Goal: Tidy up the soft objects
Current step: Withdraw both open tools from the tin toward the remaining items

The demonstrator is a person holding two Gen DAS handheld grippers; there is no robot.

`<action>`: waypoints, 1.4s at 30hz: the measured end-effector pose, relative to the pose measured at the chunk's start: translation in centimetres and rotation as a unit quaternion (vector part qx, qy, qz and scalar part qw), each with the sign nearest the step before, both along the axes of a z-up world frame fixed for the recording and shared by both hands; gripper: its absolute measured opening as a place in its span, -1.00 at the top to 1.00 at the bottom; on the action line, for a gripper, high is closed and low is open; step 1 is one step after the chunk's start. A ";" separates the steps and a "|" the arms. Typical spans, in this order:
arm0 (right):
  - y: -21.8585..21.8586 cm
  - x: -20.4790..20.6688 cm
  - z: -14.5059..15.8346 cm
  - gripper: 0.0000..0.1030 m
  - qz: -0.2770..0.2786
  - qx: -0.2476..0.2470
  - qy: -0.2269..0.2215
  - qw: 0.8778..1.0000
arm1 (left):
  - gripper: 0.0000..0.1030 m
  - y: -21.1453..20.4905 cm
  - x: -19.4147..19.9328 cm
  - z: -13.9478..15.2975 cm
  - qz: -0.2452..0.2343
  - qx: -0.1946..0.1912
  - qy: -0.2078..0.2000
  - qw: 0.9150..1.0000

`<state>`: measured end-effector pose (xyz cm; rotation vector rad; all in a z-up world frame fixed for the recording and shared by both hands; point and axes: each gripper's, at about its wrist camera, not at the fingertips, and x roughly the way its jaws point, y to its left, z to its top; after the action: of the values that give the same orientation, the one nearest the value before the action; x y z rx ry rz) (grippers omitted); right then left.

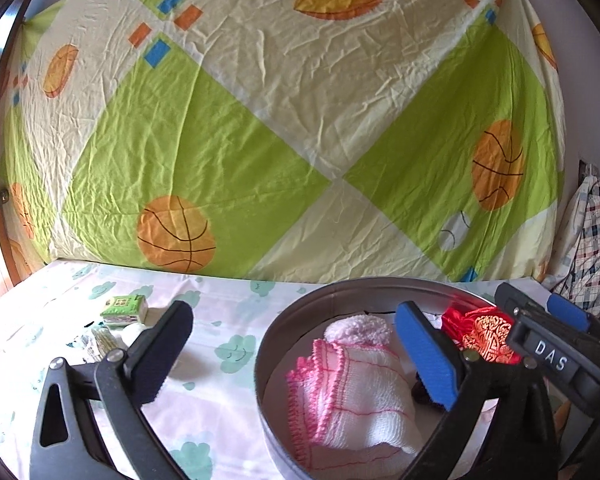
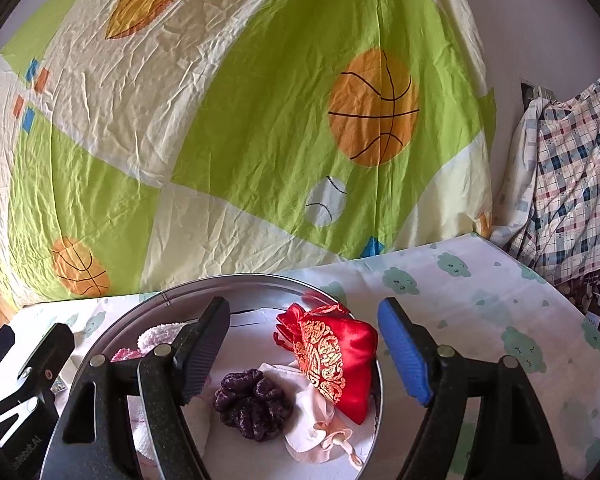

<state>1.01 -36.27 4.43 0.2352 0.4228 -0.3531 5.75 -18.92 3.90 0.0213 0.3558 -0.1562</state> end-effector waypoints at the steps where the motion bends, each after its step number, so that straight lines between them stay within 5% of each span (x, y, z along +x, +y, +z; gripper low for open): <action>1: 0.2 -0.1 -0.1 -0.59 -0.003 0.000 -0.002 1.000 | -0.99 0.4 -0.2 -0.1 0.003 0.001 -0.004 1.000; 20: 4.0 -1.5 -0.3 -0.62 -0.019 -0.046 -0.031 0.998 | -0.99 5.4 -1.3 -2.4 0.043 0.004 -0.019 0.999; 42: 6.1 -4.0 -0.8 -0.62 -0.056 -0.061 -0.086 0.993 | -0.99 7.5 -1.7 -2.7 0.028 0.003 -0.016 0.999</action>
<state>-2.99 -30.14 3.65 0.1684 0.2183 -0.4628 4.10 -11.40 1.16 0.0196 0.3238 -0.0997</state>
